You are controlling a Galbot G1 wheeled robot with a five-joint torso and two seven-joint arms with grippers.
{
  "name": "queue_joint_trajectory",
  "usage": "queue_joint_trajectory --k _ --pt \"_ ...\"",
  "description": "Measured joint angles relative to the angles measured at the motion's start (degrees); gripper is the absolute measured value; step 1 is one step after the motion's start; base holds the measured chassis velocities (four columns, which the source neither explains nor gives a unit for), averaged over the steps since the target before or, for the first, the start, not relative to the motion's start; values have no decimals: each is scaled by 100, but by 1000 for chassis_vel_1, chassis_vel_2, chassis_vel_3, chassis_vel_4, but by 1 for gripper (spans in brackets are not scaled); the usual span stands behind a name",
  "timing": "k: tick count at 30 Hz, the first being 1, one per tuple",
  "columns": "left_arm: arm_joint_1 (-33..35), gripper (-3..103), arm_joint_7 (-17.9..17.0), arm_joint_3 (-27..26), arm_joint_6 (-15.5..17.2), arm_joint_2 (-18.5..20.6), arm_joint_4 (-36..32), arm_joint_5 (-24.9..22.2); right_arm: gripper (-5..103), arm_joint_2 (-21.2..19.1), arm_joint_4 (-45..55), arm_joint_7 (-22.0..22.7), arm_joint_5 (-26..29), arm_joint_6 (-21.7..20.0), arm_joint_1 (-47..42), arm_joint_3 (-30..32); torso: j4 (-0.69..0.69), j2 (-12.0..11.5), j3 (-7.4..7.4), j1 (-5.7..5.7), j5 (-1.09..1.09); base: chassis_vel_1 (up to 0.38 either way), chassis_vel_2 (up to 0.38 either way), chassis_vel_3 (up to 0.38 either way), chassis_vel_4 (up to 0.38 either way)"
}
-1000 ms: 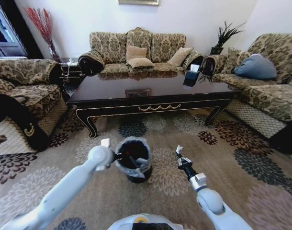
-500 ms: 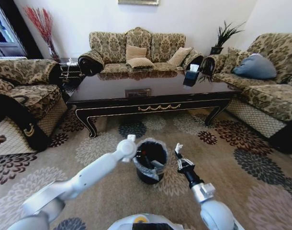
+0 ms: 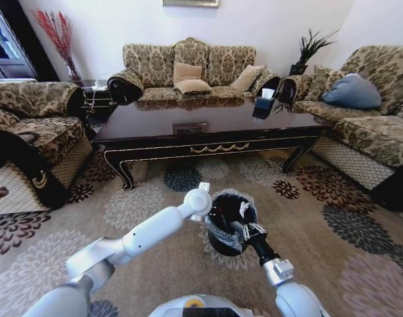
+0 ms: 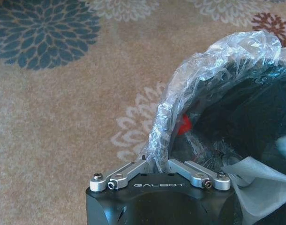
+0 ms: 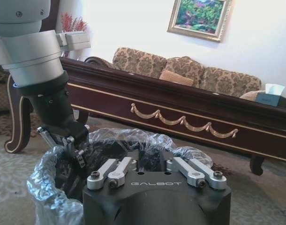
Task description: Move to the front of the table and pick up the trash from the floor, then place it into the trash bin.
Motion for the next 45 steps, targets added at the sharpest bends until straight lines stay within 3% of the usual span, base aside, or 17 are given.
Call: queue_joint_trajectory --k 1,3,6,8,10,13,16,18,21,30,36,45 --pt "27 0 2 -12 8 31 -6 -1 31 -6 -10 -33 2 -8 0 2 0 0 0 0 0 0 0 0 0" --pt "39 0 4 -20 10 45 -8 -1 31 -7 -13 -40 2 -11 0 1 0 0 0 0 0 0 0 0 0" --pt "83 0 12 -63 15 102 -25 5 47 0 -35 -55 10 -28 27 -11 0 0 0 0 0 0 0 0 0" --pt "90 0 14 -70 15 108 -26 5 47 5 -37 -54 15 -29 34 -11 0 0 0 0 0 0 0 0 0" --pt "164 0 33 -150 17 191 -25 27 63 22 -41 -46 47 -30 42 -3 -3 0 0 0 -1 0 0 0 0" --pt "254 0 46 -236 17 304 -20 54 69 28 -37 -32 73 -29 34 17 -3 0 0 0 -1 0 0 0 0" --pt "445 0 94 -428 19 536 -9 138 86 25 -13 17 148 -23 34 72 0 0 0 0 -1 0 0 0 0" --pt "521 0 110 -515 20 596 1 160 86 23 -7 29 170 -23 43 88 0 0 0 0 -1 0 0 0 0" --pt "828 0 137 -880 21 754 25 265 99 17 15 51 230 -22 67 105 -1 0 0 0 -1 0 0 0 0" --pt "1516 0 218 -1812 23 1034 91 559 100 7 -43 52 217 -27 80 21 -1 0 0 0 -2 0 0 0 0" --pt "1756 0 231 -2138 23 1080 227 877 100 4 -101 50 188 -27 75 -13 -2 0 0 0 -1 0 0 0 0" --pt "2105 0 258 -2465 23 1347 70 974 100 -13 -126 46 163 -27 105 -75 -2 0 0 0 -1 0 0 0 0"
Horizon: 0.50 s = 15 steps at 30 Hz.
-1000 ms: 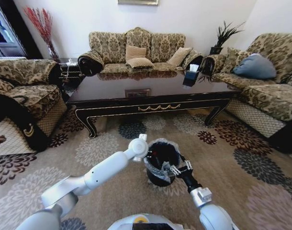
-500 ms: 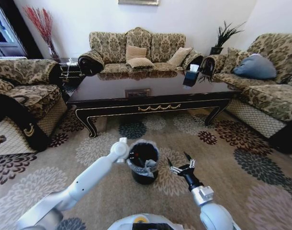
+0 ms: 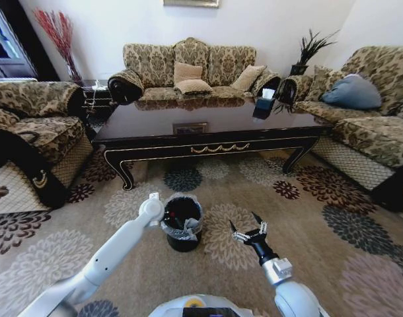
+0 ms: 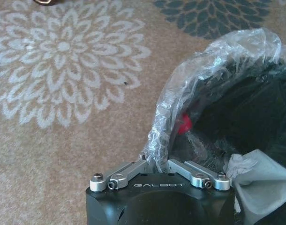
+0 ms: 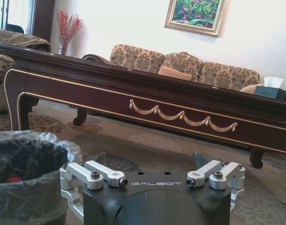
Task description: Move to the front of the table and pick up the trash from the floor, then place it into the trash bin.
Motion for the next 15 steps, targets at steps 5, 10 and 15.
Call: queue_joint_trajectory --k 5,10,15 --pt "269 0 8 -201 -20 151 -169 21 100 -26 -18 -2 -4 -13 56 -61 0 0 -1 0 0 0 0 0 0" --pt "371 0 -64 -344 -41 267 -294 8 100 -73 -5 -5 -4 -55 73 -85 3 1 1 0 1 0 0 0 0" --pt "415 0 -142 -414 -94 374 -521 -80 100 -104 20 -6 1 -73 85 -85 2 1 1 0 0 0 0 0 0"
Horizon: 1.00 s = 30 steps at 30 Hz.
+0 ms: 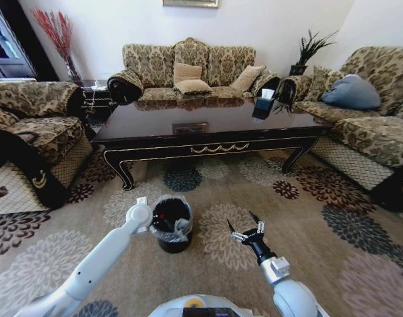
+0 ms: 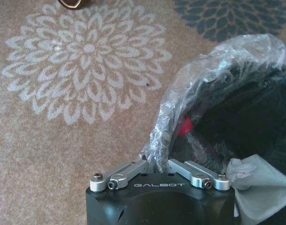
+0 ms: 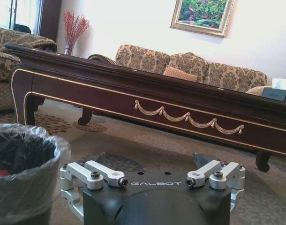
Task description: Move to the front of the table and pick up the trash from the floor, then place it into the trash bin.
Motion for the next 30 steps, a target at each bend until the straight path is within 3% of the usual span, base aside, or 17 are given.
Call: queue_joint_trajectory --k 11,19,23,25,27,30 --pt "474 0 15 -391 -9 275 -230 -19 100 21 -17 -5 -21 -1 -1 -23 0 0 0 0 2 0 0 0 0" --pt "661 -1 157 -455 9 195 -234 169 100 16 -14 -7 -27 -1 -24 -27 0 0 -2 0 3 0 0 0 0" --pt "719 20 334 -446 61 193 -399 409 100 14 10 -8 -29 8 -82 9 -3 0 -1 0 -1 0 0 0 0" --pt "752 20 399 -451 71 222 -467 545 100 14 13 -8 -28 9 -88 17 -3 -1 -1 0 -1 0 0 0 0" --pt "880 31 550 -543 81 296 -703 897 100 15 15 -7 -19 10 -94 30 -3 -1 -1 0 1 0 0 0 0" --pt "1098 42 640 -725 85 389 -1030 1026 100 10 16 -5 -8 11 -98 41 -2 -1 -1 0 1 0 0 0 0"
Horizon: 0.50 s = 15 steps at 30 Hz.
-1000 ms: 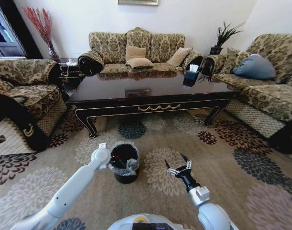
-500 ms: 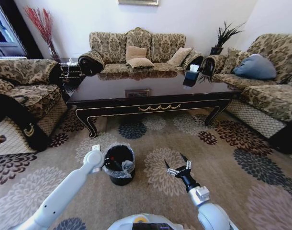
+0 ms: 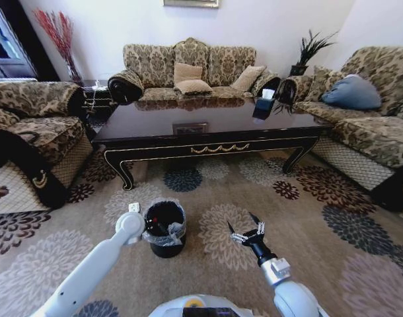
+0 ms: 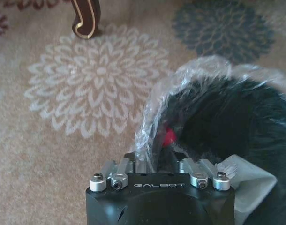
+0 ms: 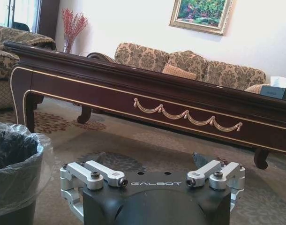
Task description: Move to the front of the table and pick up the trash from the floor, then place it into the trash bin.
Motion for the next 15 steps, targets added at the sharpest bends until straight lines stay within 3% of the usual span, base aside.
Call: queue_joint_trajectory --k 1,4,5,7,9,10,11,13,14,15 --pt "150 42 108 -128 0 62 -150 176 100 -3 -1 2 3 0 0 6 0 0 0 0 0 0 0 0 0" --pt "786 58 706 -675 -47 132 -600 967 100 22 -1 16 48 0 -15 33 2 0 0 0 0 0 0 0 0" --pt "786 58 706 -675 -47 132 -600 967 100 22 -1 16 48 0 -15 33 2 0 0 0 0 0 0 0 0" --pt "1238 64 1199 -1055 -159 96 -843 1613 100 54 -5 22 83 4 -31 69 2 0 0 0 1 0 0 0 0" --pt "1978 80 2500 -1530 -725 -23 -1071 3270 100 134 -71 -101 64 103 -38 194 2 0 0 0 0 0 0 0 0" --pt "1978 80 2500 -1530 -725 -23 -1071 3270 100 134 -71 -101 64 103 -38 194 2 0 0 0 0 0 0 0 0" --pt "2234 80 2972 -1704 -1060 -81 -1138 3789 100 178 -89 -142 91 132 -44 228 3 0 0 0 0 0 0 0 0" --pt "2646 90 3592 -2011 -1628 -225 -1317 4299 100 296 -92 -207 239 197 -53 271 2 0 0 0 1 0 0 0 0" --pt "2646 90 3592 -2011 -1628 -225 -1317 4299 100 296 -92 -207 239 197 -53 271 2 0 0 0 1 0 0 0 0" --pt "2842 96 3841 -2172 -1941 -306 -1381 4537 100 356 -88 -247 315 247 -52 299 0 0 0 0 1 0 0 0 0"
